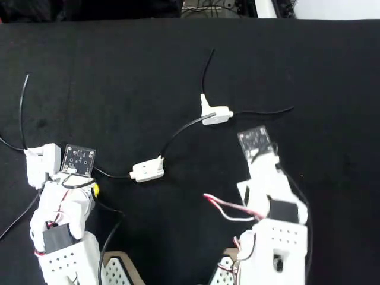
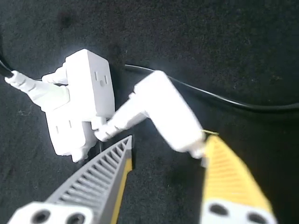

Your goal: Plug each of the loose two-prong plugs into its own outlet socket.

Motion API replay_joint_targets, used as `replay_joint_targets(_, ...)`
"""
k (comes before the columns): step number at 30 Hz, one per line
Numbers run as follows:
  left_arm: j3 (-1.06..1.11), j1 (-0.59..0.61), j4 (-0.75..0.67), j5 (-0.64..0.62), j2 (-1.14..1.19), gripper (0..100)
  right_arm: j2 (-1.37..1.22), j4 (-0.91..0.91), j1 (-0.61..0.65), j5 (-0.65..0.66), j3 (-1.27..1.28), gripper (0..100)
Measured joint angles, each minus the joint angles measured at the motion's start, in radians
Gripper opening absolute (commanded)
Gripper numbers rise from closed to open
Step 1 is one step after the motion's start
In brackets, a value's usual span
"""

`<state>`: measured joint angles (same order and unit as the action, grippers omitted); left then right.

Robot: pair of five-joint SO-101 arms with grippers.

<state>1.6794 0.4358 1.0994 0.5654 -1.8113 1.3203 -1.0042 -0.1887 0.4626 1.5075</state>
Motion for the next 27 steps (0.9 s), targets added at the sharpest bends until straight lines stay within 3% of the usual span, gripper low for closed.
replay_joint_targets(2,0.0,-0.041,0.0,0.0,0.0,3,0.106,0.003,-0.021,0.015,0.086,1.8)
replay_joint_targets(4,0.0,-0.074,0.002,0.0,0.0,4,0.209,-0.002,-0.044,0.018,0.166,1.8)
replay_joint_targets(10,0.0,-0.124,0.055,0.0,0.0,6,0.473,-0.239,-0.123,0.021,0.184,1.8)
replay_joint_targets(18,0.0,-0.13,0.184,0.0,0.0,6,0.48,-0.284,-0.141,0.023,0.183,1.8)
replay_joint_targets(27,0.0,-0.13,0.196,-0.009,-0.005,4,0.48,-0.284,-0.141,0.023,0.183,1.8)
